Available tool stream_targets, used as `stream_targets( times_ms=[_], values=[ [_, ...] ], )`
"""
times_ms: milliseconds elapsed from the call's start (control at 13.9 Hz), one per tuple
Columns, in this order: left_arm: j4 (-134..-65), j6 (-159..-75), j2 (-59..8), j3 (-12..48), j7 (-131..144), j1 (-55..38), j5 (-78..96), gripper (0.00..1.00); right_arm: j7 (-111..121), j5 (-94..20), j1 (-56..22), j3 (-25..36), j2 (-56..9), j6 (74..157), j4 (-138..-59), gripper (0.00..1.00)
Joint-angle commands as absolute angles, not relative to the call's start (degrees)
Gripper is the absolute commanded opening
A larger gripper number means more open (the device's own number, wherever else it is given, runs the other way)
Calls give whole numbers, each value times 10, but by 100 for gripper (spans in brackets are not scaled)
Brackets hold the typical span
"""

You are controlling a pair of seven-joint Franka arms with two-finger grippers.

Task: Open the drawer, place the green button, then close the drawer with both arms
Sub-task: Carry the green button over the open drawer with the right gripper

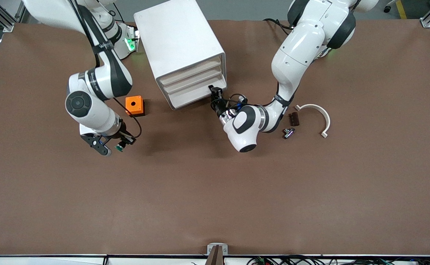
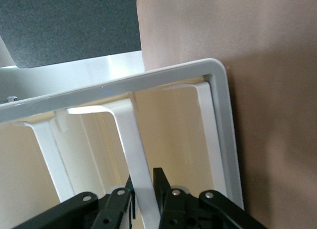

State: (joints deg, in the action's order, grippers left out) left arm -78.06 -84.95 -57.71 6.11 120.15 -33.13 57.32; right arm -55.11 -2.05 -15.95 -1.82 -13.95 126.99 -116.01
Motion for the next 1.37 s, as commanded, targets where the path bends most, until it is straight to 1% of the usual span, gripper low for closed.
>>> stream_targets(
  times_ms=[0, 288, 361, 793, 1009, 1154, 1298],
  values=[
    [-770, -855, -580, 61, 1201, -317, 595, 18, -625, -34, -194, -19, -91, 1230, -1165, 0],
    [-766, -872, -579, 61, 1199, -295, 609, 19, -739, -34, -252, -19, -78, 1207, -1147, 0],
    [-766, -877, -579, 61, 1193, -290, 609, 21, -766, -34, -266, -19, -78, 1207, -1145, 0],
    [-744, -884, -578, 61, 1185, -265, 609, 22, -894, -34, -351, -18, -85, 1212, -1145, 0],
    [-737, -888, -577, 62, 1166, -253, 626, 27, -956, -35, -389, -19, -102, 1220, -1135, 0],
    [-737, -896, -577, 61, 1158, -251, 638, 29, -999, -36, -412, -19, -126, 1233, -1122, 0],
    [-737, -898, -577, 61, 1158, -249, 638, 29, -1036, -37, -431, -19, -148, 1267, -1121, 0]
  ],
)
